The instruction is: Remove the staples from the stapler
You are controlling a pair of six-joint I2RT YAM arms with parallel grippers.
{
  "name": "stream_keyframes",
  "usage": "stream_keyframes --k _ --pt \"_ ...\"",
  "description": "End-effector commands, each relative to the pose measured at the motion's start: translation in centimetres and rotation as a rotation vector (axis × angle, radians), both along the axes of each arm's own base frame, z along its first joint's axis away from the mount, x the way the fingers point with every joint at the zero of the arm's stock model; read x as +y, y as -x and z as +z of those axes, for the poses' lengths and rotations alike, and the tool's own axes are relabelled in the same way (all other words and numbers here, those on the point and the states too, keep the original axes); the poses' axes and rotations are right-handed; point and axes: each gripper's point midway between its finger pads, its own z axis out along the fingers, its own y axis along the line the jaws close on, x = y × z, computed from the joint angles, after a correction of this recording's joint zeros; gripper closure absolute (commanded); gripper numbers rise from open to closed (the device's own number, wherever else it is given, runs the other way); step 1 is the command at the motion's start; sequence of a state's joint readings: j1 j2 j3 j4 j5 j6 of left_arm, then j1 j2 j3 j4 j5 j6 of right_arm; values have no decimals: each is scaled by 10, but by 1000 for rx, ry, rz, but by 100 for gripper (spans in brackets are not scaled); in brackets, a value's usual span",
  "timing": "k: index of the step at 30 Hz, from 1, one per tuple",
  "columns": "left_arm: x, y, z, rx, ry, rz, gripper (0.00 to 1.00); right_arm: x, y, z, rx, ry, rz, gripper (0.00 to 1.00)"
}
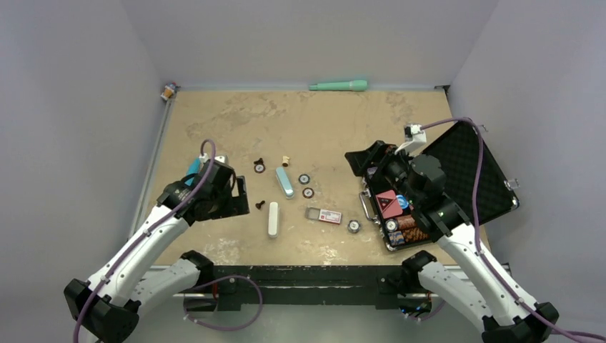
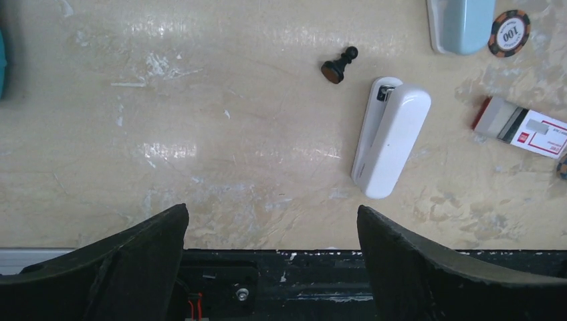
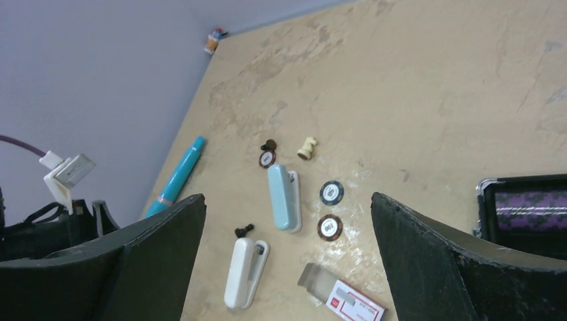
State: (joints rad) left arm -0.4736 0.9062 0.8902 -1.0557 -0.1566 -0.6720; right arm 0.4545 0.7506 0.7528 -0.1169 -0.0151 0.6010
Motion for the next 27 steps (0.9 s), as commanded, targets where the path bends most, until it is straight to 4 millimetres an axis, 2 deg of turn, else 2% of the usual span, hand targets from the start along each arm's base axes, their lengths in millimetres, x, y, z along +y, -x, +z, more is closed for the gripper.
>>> stream_keyframes --k 1,9,14,19,24,27 --pt "6 4 2 -25 -86 49 0 7 9 -8 53 -18 -10 1" --pt "-6 16 -8 71 -236 -43 0 16 23 -14 64 -47 20 1" --pt "-27 18 -2 19 -118 -140 0 21 29 -19 74 -55 37 2" --pt "-39 17 5 -32 -36 -196 0 22 33 -26 82 -53 42 1" --pt "-66 16 3 -61 94 -264 0 21 34 -34 93 -45 43 1" --pt "-68 14 -4 -49 92 -245 0 21 35 -38 101 -40 45 1"
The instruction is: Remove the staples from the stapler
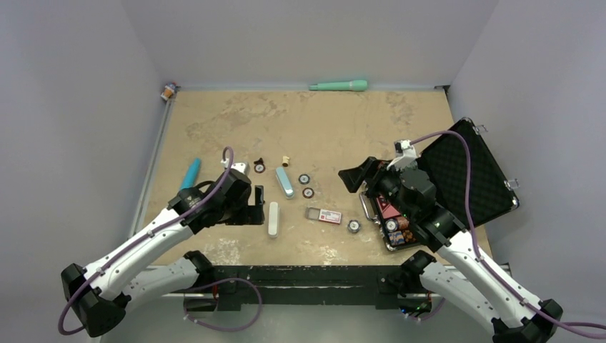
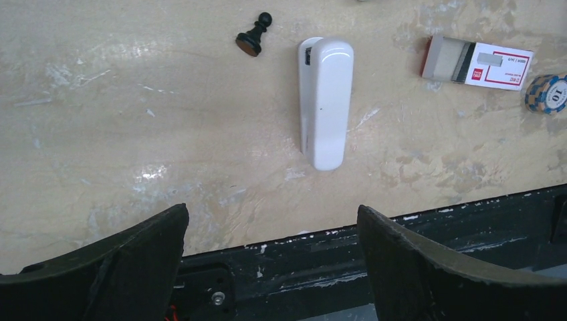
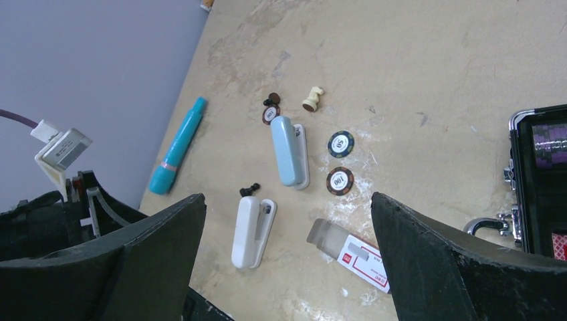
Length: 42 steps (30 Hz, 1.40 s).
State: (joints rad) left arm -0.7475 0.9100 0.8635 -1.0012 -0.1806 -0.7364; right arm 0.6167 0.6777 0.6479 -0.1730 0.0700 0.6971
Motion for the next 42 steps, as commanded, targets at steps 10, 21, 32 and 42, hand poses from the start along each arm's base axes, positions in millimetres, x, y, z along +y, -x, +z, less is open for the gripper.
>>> stream_keyframes --k 10,21,32,42 --pt "-46 -21 -23 4 130 -34 4 -2 -2 -11 36 -30 -44 7" --pt "-51 -34 -62 29 33 -28 9 2 -1 -24 85 -6 -20 6" --pt "-63 -47 -96 51 -87 -38 12 9 1 -36 111 19 17 7" --pt "-66 -50 -113 67 -121 -33 21 8 3 -34 106 20 25 7"
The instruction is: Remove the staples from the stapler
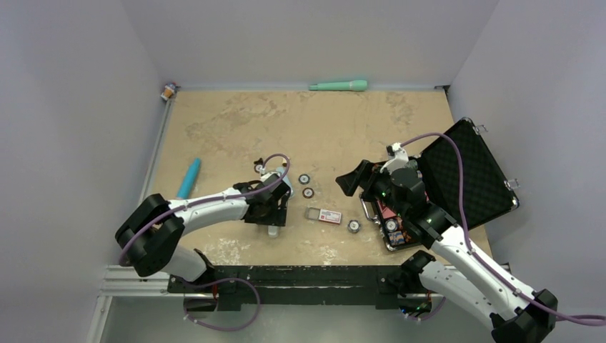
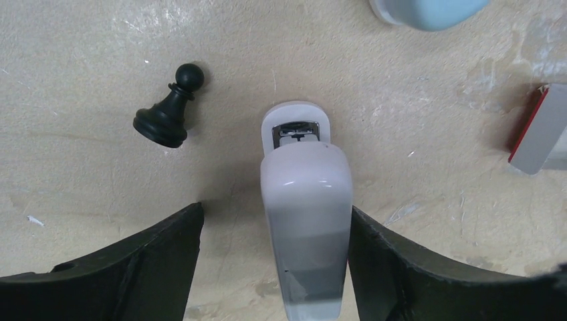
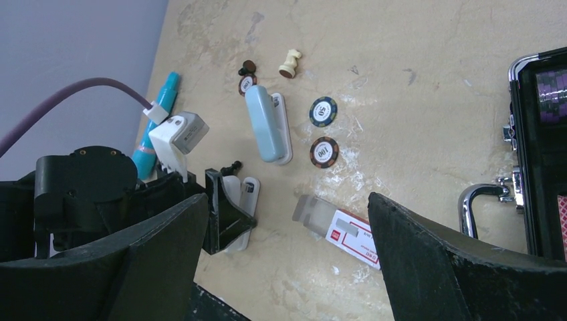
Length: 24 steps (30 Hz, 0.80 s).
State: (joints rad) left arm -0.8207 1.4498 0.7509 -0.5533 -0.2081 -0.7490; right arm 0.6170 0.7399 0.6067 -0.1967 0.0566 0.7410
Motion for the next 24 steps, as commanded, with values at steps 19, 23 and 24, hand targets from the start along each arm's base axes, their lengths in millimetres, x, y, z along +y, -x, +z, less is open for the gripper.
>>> stream_keyframes --k 19,23,24 --pt "-9 8 -3 31 37 57 52 4 3 -5 2 -1 25 7" --pt "-10 10 2 26 51 46 80 5 4 -7 7 -6 29 7" --pt "-11 11 6 24 62 41 92 5 4 -7 6 -9 30 7"
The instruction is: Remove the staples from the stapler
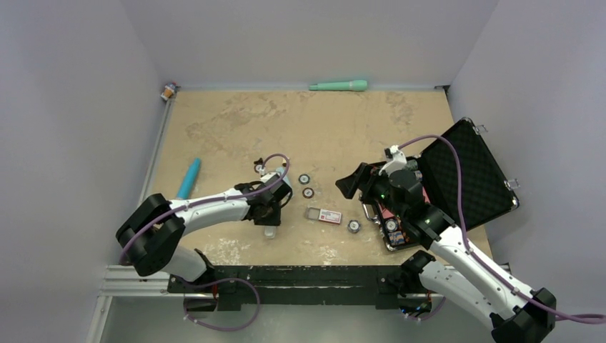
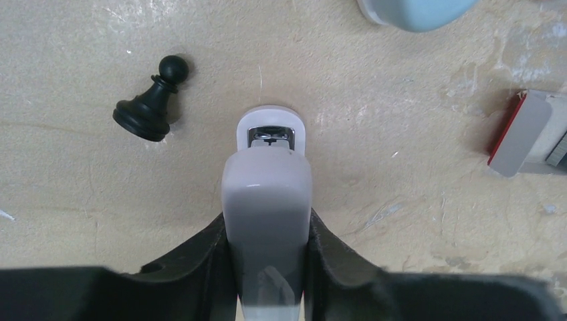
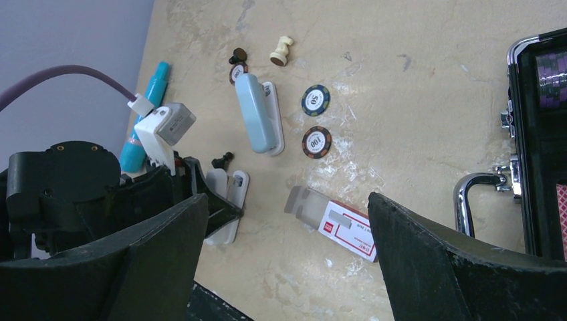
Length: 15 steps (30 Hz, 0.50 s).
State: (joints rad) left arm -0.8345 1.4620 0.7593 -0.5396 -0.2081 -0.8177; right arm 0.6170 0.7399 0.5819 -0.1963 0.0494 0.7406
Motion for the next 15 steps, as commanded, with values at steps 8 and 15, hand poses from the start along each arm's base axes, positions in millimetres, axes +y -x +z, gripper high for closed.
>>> stream_keyframes --k 8,15 --pt "-9 16 47 -18 124 -70 100 18 10 17 -59 -105 97 6" --pt "-21 21 92 -78 272 -135 100 15 27 54 -197 -307 113 1"
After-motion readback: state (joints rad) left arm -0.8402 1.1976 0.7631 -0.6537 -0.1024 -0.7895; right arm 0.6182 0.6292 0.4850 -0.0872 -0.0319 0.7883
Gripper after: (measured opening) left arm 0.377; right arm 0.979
